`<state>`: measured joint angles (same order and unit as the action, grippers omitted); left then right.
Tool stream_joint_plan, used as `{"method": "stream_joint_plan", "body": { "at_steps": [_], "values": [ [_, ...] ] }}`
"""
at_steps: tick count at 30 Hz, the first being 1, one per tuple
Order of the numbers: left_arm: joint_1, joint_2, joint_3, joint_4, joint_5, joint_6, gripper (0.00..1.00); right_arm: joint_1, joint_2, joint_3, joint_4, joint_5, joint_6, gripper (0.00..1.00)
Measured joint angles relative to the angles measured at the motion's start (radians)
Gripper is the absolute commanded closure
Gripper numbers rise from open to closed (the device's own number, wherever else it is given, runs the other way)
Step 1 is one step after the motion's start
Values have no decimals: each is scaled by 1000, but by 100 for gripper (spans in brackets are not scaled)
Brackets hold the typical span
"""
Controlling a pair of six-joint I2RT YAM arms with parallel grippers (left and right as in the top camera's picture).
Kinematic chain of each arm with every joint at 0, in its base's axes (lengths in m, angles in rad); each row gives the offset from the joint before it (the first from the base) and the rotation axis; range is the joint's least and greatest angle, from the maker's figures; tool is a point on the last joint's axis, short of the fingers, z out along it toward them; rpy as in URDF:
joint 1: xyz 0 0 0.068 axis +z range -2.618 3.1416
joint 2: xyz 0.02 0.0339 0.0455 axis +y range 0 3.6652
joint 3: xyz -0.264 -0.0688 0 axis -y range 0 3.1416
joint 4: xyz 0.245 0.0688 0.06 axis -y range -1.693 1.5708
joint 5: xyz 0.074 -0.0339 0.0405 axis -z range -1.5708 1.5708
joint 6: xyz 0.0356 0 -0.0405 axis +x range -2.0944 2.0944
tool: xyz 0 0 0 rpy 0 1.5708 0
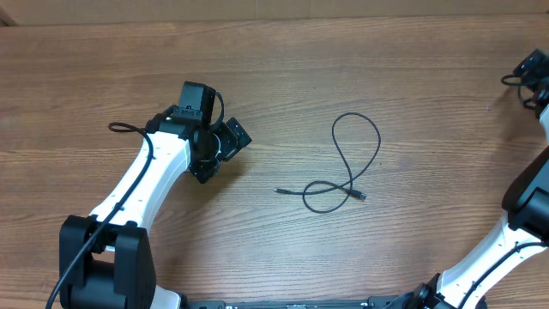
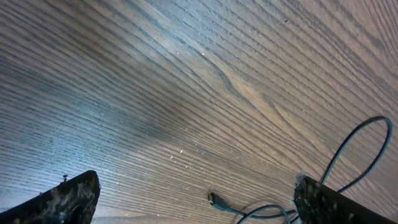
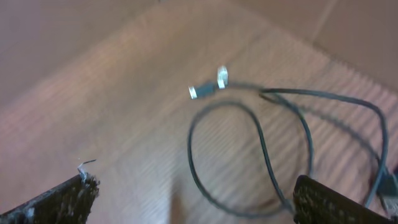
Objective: Untangle cables
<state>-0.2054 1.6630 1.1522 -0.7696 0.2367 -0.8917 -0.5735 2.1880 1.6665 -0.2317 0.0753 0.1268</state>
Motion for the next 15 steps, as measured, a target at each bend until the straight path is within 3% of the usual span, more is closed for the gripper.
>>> {"method": "stream_joint_plan", "body": {
  "at_steps": [15],
  "values": [
    [0,0,0,0,0,0,0,144,-161,12,-614,-174,4,0]
  ]
}}
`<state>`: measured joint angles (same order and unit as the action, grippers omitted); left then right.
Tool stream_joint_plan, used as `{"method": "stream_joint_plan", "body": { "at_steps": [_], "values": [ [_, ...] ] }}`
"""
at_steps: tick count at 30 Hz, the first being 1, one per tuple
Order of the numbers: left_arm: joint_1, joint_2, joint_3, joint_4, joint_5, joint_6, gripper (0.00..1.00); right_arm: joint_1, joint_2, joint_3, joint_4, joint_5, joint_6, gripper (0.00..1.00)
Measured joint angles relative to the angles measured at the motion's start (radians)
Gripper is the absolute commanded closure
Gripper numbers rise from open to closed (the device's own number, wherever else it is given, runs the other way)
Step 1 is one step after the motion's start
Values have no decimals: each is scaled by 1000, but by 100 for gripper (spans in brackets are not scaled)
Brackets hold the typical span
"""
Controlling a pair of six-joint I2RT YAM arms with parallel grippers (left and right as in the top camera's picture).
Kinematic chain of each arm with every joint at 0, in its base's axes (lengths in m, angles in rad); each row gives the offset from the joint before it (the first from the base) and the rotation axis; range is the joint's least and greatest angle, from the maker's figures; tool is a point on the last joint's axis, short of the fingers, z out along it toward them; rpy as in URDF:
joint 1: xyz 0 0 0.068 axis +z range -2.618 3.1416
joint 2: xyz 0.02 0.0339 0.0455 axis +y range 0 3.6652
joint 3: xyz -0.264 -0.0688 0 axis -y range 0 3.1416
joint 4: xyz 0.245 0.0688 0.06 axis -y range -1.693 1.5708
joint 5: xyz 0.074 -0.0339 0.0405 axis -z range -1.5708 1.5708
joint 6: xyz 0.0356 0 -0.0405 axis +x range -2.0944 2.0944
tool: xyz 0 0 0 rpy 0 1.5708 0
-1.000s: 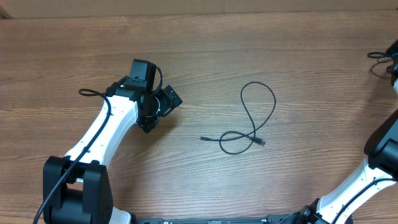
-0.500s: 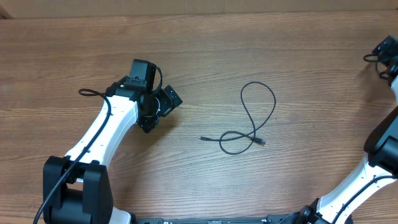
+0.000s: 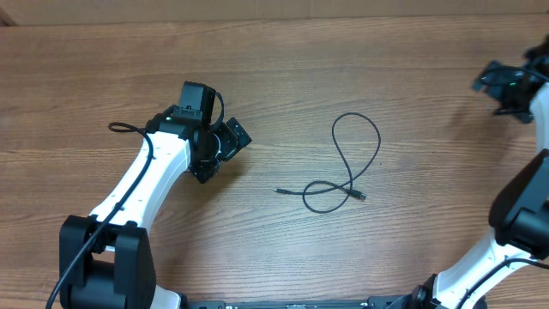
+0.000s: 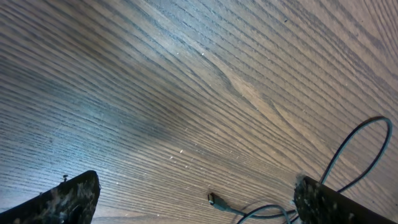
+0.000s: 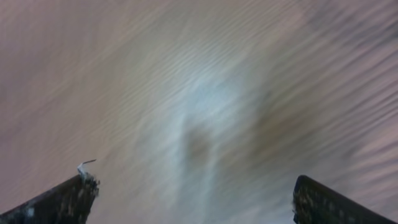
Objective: Untangle cables
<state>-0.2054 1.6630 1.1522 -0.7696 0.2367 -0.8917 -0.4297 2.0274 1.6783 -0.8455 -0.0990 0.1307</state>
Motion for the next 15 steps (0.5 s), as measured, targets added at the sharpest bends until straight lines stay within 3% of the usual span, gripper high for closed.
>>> {"method": "stream_joint_plan", "body": {
  "at_steps": [8,15],
  "values": [
    [0,0,0,0,0,0,0,144,0,-22,-298,-219,0,0],
    [0,0,0,0,0,0,1,372,0,-138,-397,-273,0,0]
  ]
}}
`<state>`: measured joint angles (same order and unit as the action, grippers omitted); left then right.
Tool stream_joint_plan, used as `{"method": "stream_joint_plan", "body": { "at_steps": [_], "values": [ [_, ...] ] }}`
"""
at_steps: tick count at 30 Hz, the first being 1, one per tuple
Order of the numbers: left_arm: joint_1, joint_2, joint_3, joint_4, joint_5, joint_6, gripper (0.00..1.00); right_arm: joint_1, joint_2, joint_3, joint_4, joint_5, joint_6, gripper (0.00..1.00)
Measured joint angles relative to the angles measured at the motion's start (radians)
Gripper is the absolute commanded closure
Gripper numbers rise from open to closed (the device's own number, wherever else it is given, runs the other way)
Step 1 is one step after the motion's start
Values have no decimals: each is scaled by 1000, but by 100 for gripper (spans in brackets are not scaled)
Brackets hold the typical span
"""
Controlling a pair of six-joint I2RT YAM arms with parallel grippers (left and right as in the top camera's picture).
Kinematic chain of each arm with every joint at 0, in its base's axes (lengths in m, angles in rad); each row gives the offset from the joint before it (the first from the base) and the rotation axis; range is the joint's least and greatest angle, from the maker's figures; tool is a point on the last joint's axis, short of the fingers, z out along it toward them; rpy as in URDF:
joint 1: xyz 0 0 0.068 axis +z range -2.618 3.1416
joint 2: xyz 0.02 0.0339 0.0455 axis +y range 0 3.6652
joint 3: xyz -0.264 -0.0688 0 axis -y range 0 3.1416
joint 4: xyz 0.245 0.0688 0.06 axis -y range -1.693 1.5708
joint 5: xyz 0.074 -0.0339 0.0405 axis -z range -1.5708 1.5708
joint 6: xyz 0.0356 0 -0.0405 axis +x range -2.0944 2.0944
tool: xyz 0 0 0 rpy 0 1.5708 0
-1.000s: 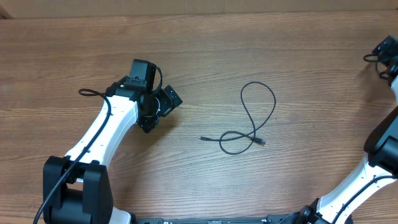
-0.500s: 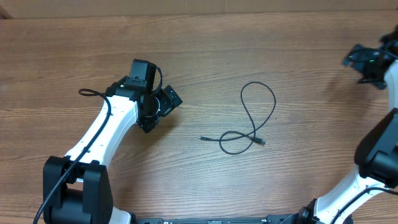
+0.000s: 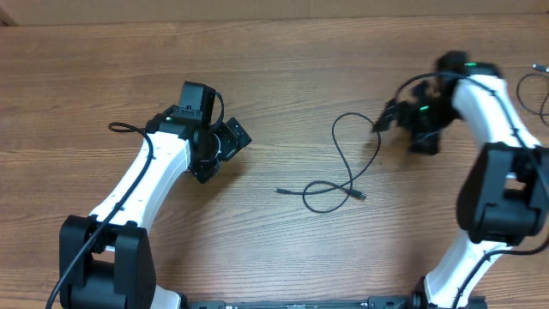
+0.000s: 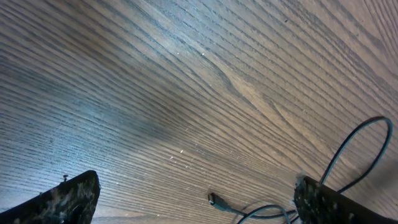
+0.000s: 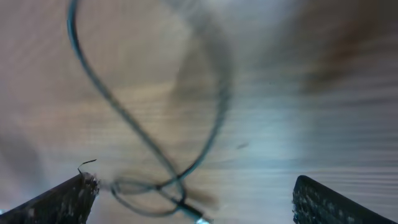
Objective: Untangle cables
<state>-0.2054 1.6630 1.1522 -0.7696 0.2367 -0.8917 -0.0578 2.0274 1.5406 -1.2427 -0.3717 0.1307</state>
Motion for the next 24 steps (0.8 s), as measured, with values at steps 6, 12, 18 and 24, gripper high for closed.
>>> {"method": "stream_joint_plan", "body": {
  "at_steps": [6,12,18,24],
  "values": [
    [0,0,0,0,0,0,0,219,0,-119,24,64,1,0],
    [0,0,0,0,0,0,1,357,0,-180,88,227,-1,0],
    [0,0,0,0,0,0,1,425,-32,-240,182,338,0,0],
    [0,0,0,0,0,0,0,427,-111,-362,337,351,-12,61]
  ]
}}
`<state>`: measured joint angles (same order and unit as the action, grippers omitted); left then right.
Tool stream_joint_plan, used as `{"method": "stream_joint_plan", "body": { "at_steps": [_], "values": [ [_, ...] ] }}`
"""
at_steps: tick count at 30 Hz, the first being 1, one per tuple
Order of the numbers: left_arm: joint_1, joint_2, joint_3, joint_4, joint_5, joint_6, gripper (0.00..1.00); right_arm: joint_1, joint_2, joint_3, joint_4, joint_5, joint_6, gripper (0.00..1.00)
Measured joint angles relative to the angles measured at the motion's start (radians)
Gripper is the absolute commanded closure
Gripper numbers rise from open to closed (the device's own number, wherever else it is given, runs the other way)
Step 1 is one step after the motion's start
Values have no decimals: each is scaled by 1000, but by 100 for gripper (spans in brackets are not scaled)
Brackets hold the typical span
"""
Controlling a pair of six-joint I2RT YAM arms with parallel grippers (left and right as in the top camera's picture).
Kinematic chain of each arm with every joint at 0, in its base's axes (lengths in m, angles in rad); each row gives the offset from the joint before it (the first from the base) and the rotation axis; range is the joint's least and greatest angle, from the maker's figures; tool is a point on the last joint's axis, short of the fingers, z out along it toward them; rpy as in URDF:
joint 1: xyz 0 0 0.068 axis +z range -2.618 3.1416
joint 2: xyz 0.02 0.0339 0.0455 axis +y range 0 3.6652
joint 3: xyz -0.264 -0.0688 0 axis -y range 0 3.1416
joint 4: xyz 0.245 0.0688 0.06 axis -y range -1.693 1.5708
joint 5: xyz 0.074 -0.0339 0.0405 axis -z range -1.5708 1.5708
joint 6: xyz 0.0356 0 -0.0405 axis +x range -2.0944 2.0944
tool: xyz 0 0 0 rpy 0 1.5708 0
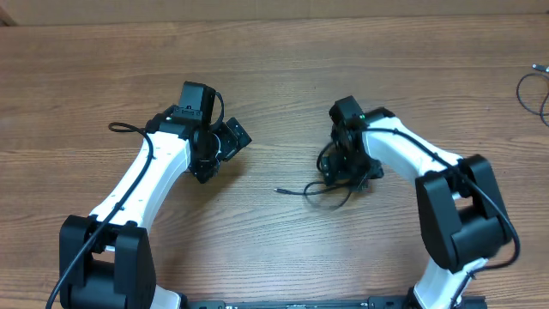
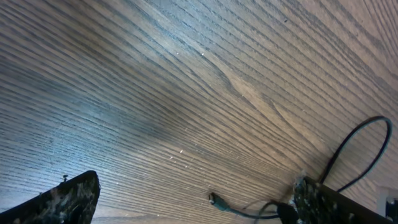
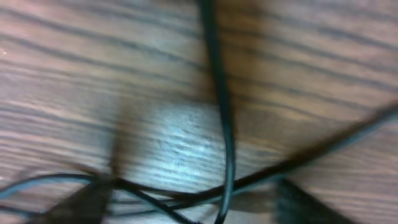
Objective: Untangle cables
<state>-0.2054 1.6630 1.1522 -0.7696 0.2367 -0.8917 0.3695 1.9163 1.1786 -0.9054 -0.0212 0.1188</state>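
A thin black cable (image 1: 319,193) lies tangled at the table's middle, one plug end (image 1: 279,190) pointing left. My right gripper (image 1: 347,172) sits low over its loop and hides most of it. In the blurred right wrist view the cable strands (image 3: 221,124) cross between the spread fingers, and the right gripper (image 3: 199,202) is open. My left gripper (image 1: 225,148) rests open to the left, apart from the cable. The left wrist view shows the plug (image 2: 214,200) and part of the loop (image 2: 364,140) ahead of the open left gripper (image 2: 193,208).
A second dark cable (image 1: 535,89) lies at the far right edge of the wooden table (image 1: 283,69). The left arm's own lead (image 1: 124,128) trails off to its left.
My right gripper has moved from beside the loop's upper right down onto the cable at the table's middle. The loop now looks bunched beneath it. The left arm has not moved.
My right gripper was at the far right edge over another cable, open. It then stood a little further in, then beside the middle cable's loop, and now sits open on that cable. The left gripper stayed open and still throughout.
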Motion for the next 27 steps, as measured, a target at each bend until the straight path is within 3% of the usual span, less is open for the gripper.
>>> {"method": "stream_joint_plan", "body": {
  "at_steps": [3,13,21,27],
  "values": [
    [0,0,0,0,0,0,0,-2,-22,-41,60,29,0,96],
    [0,0,0,0,0,0,1,-55,-5,-7,57,-50,82,96],
    [0,0,0,0,0,0,1,-329,86,160,-7,28,77,96],
    [0,0,0,0,0,0,0,-509,96,249,208,96,-47,96]
  ]
}}
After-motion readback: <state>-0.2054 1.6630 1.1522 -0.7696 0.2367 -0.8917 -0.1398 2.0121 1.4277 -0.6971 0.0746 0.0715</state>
